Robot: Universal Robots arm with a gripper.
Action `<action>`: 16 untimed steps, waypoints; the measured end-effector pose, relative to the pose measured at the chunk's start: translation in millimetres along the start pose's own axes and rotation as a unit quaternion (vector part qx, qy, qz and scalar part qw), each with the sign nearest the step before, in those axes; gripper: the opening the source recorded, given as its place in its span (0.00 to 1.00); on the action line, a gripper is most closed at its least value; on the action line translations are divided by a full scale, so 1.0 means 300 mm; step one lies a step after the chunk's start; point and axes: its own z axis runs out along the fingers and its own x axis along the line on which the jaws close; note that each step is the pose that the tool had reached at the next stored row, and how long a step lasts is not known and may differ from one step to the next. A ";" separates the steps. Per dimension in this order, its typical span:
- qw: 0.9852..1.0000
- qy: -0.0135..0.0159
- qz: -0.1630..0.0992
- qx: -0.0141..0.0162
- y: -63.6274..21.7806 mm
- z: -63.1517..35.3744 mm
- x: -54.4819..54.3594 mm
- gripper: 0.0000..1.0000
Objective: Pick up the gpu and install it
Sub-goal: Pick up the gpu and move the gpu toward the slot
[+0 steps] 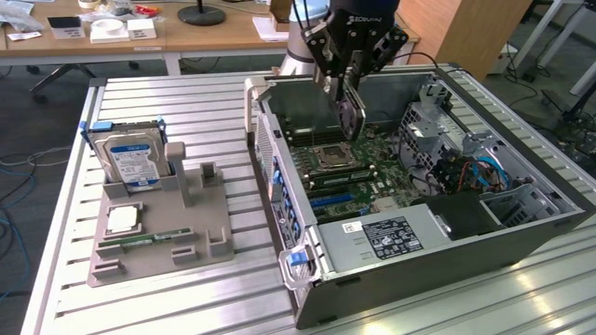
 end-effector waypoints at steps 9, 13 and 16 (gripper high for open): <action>1.000 0.000 0.000 0.000 0.005 0.005 -0.124 0.27; 1.000 0.000 0.000 -0.001 0.007 0.007 -0.175 0.27; 1.000 0.000 0.000 -0.001 0.008 0.009 -0.211 0.27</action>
